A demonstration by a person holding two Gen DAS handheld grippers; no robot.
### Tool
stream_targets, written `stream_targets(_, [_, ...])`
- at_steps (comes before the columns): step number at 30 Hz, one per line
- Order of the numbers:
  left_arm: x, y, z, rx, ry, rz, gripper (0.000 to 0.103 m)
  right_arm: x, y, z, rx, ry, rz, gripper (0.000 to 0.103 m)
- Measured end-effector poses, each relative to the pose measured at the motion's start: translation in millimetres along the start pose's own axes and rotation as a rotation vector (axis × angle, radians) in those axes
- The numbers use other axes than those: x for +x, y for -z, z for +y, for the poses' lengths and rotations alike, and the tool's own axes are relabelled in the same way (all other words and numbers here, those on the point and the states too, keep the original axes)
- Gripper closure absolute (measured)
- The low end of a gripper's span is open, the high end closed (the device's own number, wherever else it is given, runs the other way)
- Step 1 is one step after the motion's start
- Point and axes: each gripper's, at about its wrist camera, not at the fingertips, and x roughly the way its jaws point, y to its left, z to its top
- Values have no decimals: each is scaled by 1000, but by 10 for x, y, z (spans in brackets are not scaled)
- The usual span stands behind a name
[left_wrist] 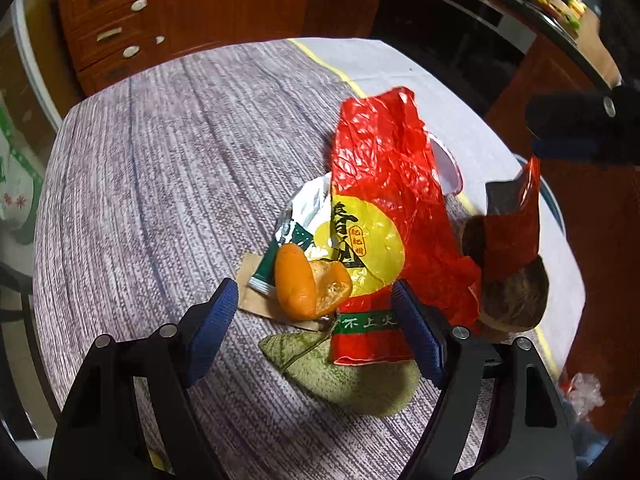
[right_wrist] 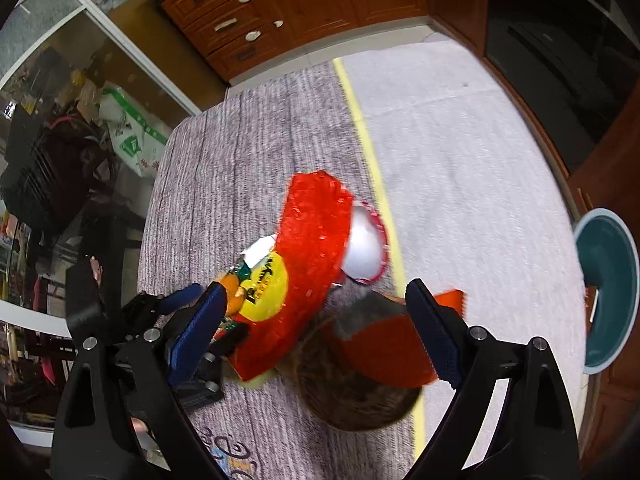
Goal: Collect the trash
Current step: 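Grasp the orange peel with the left tool while the right tool grasps the red snack bag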
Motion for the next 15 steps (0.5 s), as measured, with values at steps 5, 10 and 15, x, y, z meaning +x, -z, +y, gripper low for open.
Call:
stream_targets(5, [29, -10, 29, -4, 25, -11, 77, 151, -17, 85, -10, -5, 28, 16])
stream_targets(10, [-24, 15, 135, -34, 55, -27, 79, 273, -92, 96, -5, 1, 41, 18])
stream_targets(15, [-27, 66, 252, -58, 85, -29, 79, 477, -173, 191, -23, -7, 81, 37])
